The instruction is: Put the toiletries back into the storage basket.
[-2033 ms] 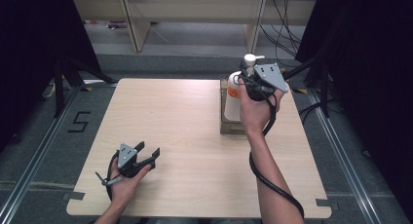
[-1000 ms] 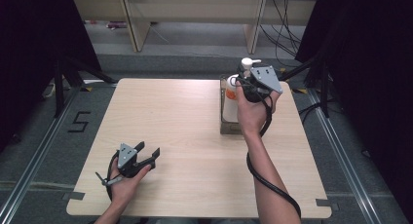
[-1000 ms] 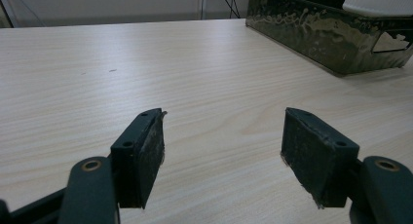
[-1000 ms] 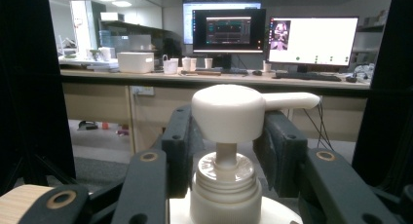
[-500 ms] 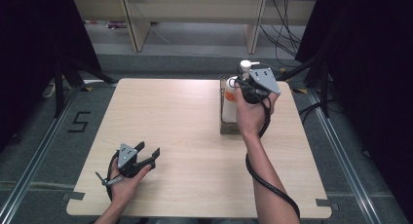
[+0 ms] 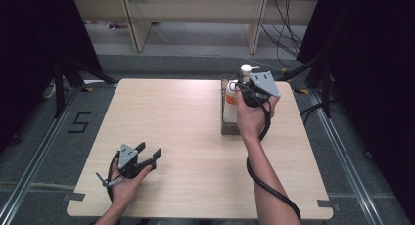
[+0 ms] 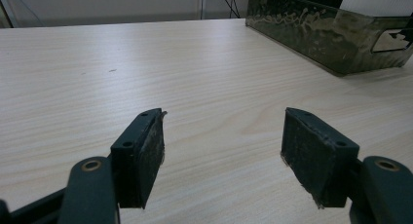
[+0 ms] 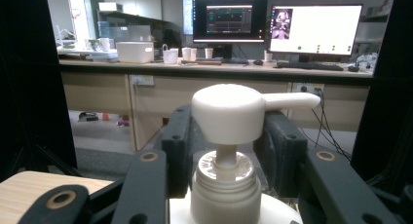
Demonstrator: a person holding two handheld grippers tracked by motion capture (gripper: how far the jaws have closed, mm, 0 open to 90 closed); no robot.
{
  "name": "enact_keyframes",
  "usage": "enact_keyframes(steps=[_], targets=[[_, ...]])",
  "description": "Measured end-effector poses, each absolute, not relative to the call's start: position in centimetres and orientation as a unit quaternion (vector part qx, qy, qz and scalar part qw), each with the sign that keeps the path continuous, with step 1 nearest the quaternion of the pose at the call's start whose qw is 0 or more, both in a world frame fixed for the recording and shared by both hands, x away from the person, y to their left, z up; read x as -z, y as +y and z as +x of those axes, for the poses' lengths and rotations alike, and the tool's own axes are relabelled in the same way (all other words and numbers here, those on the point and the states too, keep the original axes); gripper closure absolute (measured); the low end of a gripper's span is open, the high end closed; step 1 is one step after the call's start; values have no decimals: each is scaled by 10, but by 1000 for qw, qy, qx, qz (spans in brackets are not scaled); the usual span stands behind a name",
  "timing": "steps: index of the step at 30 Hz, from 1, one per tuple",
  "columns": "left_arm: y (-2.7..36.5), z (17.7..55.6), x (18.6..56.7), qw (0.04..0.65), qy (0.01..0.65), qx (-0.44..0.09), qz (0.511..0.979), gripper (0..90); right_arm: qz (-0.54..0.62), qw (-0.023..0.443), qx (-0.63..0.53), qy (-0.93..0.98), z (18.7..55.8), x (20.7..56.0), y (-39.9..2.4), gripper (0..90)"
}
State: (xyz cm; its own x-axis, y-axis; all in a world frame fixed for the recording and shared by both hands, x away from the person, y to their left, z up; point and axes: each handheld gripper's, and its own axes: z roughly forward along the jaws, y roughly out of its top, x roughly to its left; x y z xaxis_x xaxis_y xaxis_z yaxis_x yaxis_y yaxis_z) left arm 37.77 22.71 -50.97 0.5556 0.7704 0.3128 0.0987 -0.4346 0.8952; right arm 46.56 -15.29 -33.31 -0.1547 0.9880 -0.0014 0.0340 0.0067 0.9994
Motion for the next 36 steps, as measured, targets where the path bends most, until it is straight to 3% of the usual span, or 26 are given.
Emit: enact_keyframes(steps=[36], targets=[[227, 378, 510, 448, 286, -374, 760, 317, 483, 433, -509, 566, 465, 363, -153, 603]])
